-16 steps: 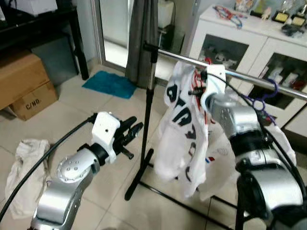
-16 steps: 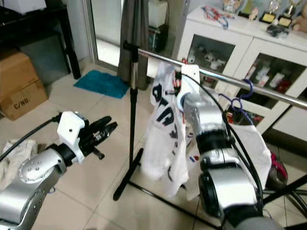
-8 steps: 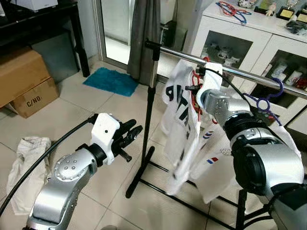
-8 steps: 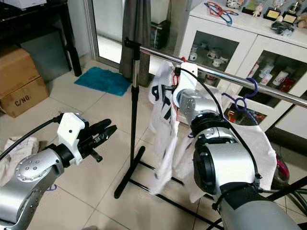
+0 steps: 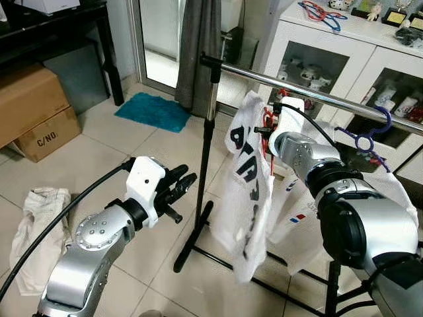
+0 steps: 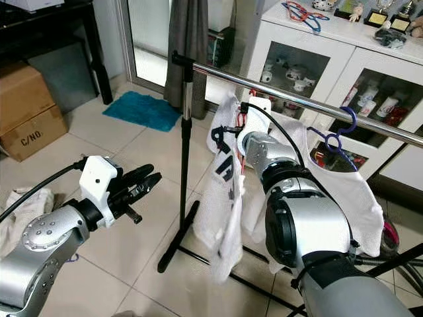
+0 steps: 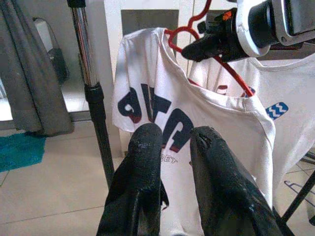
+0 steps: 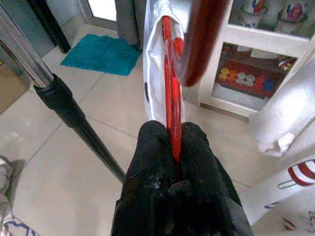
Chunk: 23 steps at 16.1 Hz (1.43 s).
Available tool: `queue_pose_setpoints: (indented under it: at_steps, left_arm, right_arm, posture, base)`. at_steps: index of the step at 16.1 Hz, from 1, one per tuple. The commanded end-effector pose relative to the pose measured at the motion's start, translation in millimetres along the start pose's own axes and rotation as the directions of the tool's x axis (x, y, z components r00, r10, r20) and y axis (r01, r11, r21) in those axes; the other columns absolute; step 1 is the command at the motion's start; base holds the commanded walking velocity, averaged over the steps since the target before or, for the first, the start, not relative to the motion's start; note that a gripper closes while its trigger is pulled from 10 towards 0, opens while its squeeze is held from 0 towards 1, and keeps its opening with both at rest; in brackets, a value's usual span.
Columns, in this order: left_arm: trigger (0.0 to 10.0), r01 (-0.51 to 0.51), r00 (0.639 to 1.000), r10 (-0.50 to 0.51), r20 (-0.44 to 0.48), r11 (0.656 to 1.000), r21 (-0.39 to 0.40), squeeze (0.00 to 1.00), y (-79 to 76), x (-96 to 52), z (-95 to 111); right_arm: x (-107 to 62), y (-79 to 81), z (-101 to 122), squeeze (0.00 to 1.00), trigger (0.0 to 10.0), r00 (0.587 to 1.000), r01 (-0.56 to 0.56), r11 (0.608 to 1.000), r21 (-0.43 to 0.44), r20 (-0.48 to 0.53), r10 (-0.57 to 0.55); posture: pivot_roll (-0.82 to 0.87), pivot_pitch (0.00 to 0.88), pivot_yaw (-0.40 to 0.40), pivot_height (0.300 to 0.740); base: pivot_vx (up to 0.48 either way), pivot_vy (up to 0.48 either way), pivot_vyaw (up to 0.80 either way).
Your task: Hang hanger
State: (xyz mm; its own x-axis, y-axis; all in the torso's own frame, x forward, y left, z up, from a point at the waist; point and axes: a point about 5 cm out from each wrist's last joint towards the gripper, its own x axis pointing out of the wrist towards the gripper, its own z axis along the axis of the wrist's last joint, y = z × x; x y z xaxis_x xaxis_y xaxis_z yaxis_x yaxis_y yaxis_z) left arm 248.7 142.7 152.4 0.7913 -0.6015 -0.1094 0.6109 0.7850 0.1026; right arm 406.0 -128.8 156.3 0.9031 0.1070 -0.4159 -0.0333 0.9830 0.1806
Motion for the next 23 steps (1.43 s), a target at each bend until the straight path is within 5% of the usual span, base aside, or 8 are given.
queue_pose_setpoints:
  at_steps: [1,11,17,20,21,23]
  left_arm:
    - [10.0,-0.004,1.000,0.004,0.026,1.000,0.016,0.00,-0.6,0.2,7.8]
    - [10.0,0.010,0.993,-0.015,0.117,0.999,0.042,0.00,-5.0,6.9,32.7]
    - [10.0,-0.009,0.991,0.006,0.135,1.000,0.021,0.00,-7.1,1.7,35.6]
    - [10.0,-0.026,0.986,0.028,0.165,1.000,-0.012,0.00,-16.0,-1.3,32.6]
    - [10.0,-0.020,0.981,0.016,0.195,1.000,0.023,0.00,-16.3,2.0,38.2]
    - [10.0,-0.005,0.981,-0.005,0.195,0.999,0.052,0.00,-17.5,4.2,40.5]
  right_arm:
    - [-3.6,-2.2,27.4,0.00,10.0,0.993,-0.014,1.000,-0.019,0.119,0.016]
    - [-9.1,0.0,56.1,0.00,10.0,0.967,0.012,1.000,0.005,0.256,-0.013]
    - [-8.2,0.4,44.8,0.00,10.0,0.964,-0.040,0.998,-0.039,0.260,0.049]
    - [-32.9,-11.1,8.1,0.00,10.0,0.878,-0.087,0.978,-0.188,0.449,0.165]
    - [-42.9,-14.1,11.6,0.00,10.0,0.840,-0.066,0.987,-0.149,0.526,0.136]
    - [-47.6,-14.3,14.1,0.00,10.0,0.828,-0.055,0.990,-0.131,0.548,0.119]
  posture:
    - [0.15,0.079,-0.108,0.740]
    - [0.09,0.195,-0.122,0.740]
    - [0.10,0.202,-0.144,0.740]
    - [0.09,0.193,-0.155,0.740]
    - [0.10,0.182,-0.152,0.740]
    - [0.10,0.170,-0.144,0.740]
  base:
    - [0.000,0.000,0.00]
    - [0.000,0.000,0.00]
    - [0.000,0.000,0.00]
    - [0.000,0.000,0.00]
    - [0.000,0.000,0.00]
    - [0.000,0.000,0.00]
